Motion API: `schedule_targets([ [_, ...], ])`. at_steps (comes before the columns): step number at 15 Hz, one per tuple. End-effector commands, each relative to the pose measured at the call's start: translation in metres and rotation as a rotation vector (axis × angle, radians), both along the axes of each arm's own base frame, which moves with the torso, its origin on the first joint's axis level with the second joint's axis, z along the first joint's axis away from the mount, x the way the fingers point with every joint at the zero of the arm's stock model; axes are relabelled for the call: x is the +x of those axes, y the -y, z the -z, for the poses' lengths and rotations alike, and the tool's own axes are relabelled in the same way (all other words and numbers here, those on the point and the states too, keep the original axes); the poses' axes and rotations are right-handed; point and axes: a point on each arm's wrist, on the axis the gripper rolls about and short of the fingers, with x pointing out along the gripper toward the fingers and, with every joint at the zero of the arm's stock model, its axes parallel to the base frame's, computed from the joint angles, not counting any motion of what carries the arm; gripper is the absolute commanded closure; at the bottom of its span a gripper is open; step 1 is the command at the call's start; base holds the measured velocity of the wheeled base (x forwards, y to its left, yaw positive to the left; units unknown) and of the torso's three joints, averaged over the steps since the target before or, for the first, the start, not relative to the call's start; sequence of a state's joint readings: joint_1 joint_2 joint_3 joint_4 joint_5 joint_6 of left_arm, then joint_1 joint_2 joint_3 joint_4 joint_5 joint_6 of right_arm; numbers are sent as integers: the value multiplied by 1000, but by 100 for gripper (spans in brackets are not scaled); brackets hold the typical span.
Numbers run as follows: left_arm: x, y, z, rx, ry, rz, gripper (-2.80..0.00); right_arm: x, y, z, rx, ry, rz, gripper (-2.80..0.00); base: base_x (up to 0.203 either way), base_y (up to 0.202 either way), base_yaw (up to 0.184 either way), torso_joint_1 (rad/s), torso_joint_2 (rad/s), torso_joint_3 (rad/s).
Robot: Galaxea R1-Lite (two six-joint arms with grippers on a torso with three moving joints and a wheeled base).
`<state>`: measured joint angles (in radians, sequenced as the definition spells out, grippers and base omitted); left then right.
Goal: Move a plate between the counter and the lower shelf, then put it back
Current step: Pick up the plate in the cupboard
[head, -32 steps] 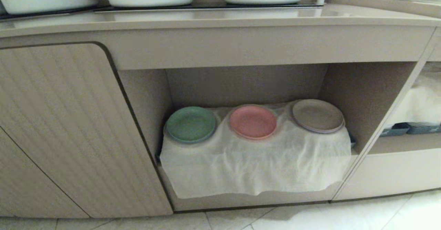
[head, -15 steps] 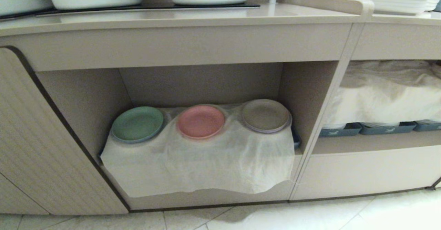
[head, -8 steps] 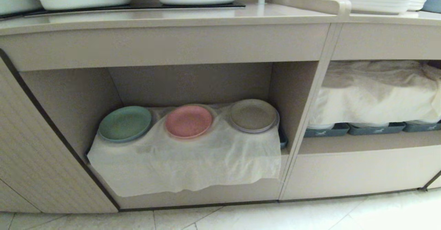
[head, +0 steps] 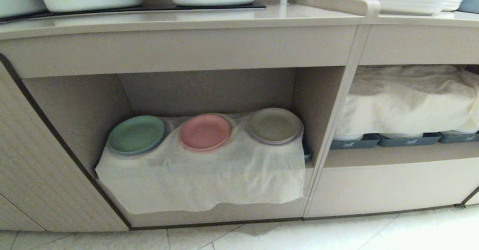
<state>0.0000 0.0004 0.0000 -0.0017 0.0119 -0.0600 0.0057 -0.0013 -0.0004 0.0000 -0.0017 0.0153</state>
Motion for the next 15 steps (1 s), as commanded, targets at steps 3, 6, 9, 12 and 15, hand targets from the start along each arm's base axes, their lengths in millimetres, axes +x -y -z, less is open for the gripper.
schedule_targets([
  [3,0,0,0,2,1,1,0,0,0,0,0,0,-1,0,0,0,0,0,0,0],
  [6,0,0,0,2,2,1,0,0,0,0,0,0,-1,0,0,0,0,0,0,0],
  [9,0,0,0,11,0,1,0,0,0,0,0,0,-1,0,0,0,0,0,0,0],
  [12,0,0,0,11,0,1,0,0,0,0,0,0,-1,0,0,0,0,0,0,0],
  [15,0,0,0,11,1,1,0,0,0,0,0,0,-1,0,0,0,0,0,0,0],
])
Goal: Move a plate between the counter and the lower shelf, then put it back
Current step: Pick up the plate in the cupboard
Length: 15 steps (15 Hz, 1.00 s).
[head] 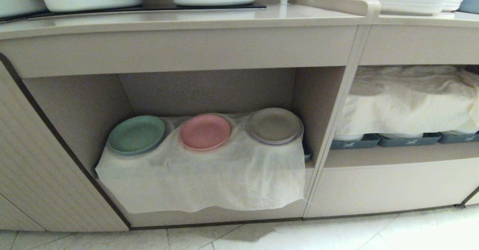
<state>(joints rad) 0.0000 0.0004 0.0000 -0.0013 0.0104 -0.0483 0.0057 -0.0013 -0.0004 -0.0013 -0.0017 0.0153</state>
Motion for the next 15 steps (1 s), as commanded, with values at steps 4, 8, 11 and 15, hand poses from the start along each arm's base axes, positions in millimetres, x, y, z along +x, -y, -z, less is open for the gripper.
schedule_targets([
  [4,0,0,0,27,-7,8,0,0,0,0,0,-1,-1,0,0,0,0,0,0,0],
  [8,1,1,-1,76,-31,27,0,0,0,0,0,0,-1,0,0,0,0,0,0,0],
  [11,4,1,-2,77,-75,29,0,0,0,0,0,-1,-1,0,0,0,0,0,0,0],
  [15,6,1,-3,79,-95,31,0,0,0,0,0,-1,-1,0,0,0,0,0,0,0],
])
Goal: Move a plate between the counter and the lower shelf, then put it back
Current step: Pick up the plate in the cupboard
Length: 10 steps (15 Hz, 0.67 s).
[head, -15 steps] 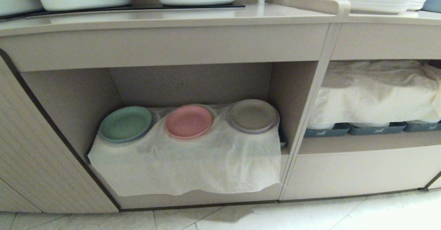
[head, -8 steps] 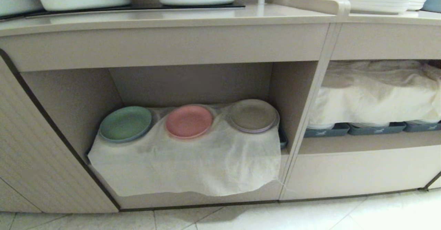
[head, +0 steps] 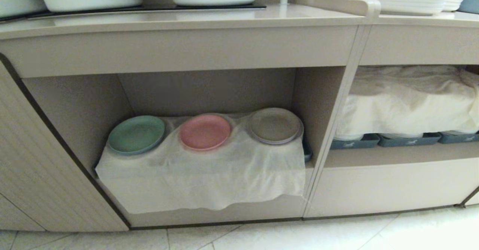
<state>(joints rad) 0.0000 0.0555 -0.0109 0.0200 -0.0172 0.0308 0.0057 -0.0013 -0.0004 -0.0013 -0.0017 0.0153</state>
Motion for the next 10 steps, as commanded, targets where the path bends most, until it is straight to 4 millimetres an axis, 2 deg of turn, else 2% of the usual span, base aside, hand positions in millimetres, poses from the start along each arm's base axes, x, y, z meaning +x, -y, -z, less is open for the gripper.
schedule_targets([
  [1,2,0,-1,4,-30,0,0,0,0,0,0,-1,-1,0,0,0,0,0,0,0],
  [5,5,1,-18,16,-36,40,0,0,0,0,0,-1,-1,0,0,0,0,0,0,0],
  [10,32,1,-56,12,-176,64,0,0,0,0,0,-1,-1,0,0,0,0,0,0,0],
])
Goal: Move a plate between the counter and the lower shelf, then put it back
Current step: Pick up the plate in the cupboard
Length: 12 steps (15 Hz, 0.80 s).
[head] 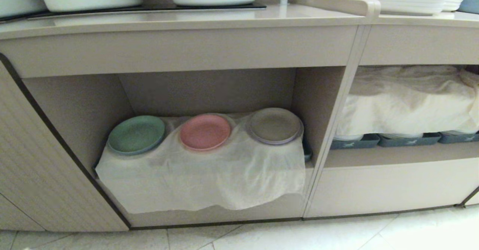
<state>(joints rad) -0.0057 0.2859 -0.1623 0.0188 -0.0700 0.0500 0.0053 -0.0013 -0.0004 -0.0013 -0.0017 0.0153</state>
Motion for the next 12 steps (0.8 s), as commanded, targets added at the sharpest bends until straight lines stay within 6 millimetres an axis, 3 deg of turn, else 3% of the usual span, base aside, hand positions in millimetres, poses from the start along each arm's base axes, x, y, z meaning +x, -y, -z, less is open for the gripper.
schedule_targets([
  [1,25,0,-17,3,-137,6,0,0,0,0,0,-1,-1,0,0,0,0,0,0,0],
  [6,74,8,-46,-4,-287,160,0,0,0,0,0,-1,-1,0,0,0,0,0,0,0],
  [12,149,19,-28,8,-591,218,0,0,0,0,0,-1,-1,0,0,0,0,0,0,0],
])
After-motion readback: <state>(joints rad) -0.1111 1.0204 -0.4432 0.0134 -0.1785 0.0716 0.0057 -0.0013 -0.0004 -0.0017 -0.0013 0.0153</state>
